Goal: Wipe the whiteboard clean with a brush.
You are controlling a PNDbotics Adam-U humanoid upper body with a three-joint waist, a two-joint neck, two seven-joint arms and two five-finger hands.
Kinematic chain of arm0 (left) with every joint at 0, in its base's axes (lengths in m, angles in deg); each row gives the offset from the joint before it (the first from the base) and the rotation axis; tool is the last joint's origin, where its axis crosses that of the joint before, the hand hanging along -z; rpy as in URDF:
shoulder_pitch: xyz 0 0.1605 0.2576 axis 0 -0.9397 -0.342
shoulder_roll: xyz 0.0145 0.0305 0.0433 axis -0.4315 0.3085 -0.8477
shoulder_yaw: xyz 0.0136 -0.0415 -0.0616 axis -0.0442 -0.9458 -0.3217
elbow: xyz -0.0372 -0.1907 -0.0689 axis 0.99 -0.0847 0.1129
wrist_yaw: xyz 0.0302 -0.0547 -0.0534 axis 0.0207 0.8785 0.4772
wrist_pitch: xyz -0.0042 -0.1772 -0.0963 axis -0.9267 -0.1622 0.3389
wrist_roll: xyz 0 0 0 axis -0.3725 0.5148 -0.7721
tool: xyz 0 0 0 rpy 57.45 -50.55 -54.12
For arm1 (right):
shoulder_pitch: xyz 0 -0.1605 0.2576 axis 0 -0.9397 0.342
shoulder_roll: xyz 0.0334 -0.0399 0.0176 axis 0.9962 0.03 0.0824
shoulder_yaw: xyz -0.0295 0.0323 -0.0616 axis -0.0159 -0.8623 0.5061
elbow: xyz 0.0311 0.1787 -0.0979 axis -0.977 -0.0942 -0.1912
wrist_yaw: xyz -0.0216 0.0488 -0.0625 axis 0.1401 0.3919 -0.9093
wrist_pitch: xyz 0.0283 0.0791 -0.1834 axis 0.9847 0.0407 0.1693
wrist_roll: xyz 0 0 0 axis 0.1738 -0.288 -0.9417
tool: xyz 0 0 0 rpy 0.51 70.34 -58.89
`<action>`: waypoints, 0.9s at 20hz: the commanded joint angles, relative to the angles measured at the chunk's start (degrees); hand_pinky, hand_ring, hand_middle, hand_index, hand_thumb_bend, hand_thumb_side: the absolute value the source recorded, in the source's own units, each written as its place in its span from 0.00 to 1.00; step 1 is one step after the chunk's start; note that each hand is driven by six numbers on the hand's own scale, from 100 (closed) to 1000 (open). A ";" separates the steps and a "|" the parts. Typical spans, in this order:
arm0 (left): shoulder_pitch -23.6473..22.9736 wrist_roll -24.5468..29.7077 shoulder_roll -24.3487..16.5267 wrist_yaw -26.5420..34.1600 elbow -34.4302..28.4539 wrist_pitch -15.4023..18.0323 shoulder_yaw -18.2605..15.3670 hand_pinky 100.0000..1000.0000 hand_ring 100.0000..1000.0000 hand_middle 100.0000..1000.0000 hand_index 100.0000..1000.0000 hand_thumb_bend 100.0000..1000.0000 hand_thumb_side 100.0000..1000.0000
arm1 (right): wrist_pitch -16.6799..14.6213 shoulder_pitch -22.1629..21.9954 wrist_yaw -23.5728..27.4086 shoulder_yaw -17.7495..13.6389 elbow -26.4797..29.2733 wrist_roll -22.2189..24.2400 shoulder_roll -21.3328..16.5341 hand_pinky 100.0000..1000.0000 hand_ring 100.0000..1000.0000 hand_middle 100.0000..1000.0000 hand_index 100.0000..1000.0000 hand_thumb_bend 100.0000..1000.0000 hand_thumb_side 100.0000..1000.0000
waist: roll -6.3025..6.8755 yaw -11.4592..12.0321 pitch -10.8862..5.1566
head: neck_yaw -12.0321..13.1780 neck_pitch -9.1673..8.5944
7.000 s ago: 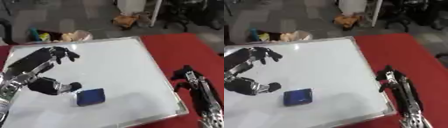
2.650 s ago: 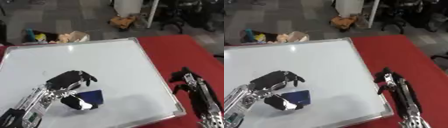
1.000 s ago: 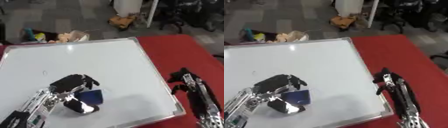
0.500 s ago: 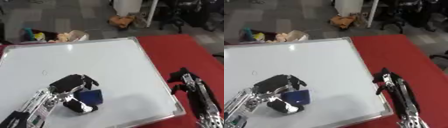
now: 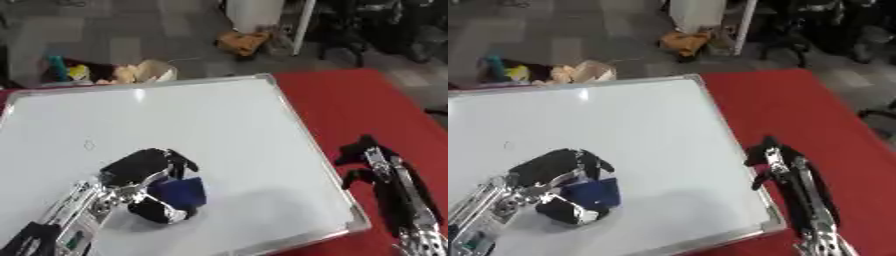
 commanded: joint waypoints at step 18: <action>1.19 -1.55 -2.29 -0.38 -2.06 -1.59 -1.49 0.11 0.51 0.47 0.79 0.24 0.27 | -0.02 0.37 -0.06 -0.33 1.23 0.32 -0.80 0.24 0.54 0.44 0.56 0.00 0.82 | 0.12 0.08 -1.05 | -0.08 -0.76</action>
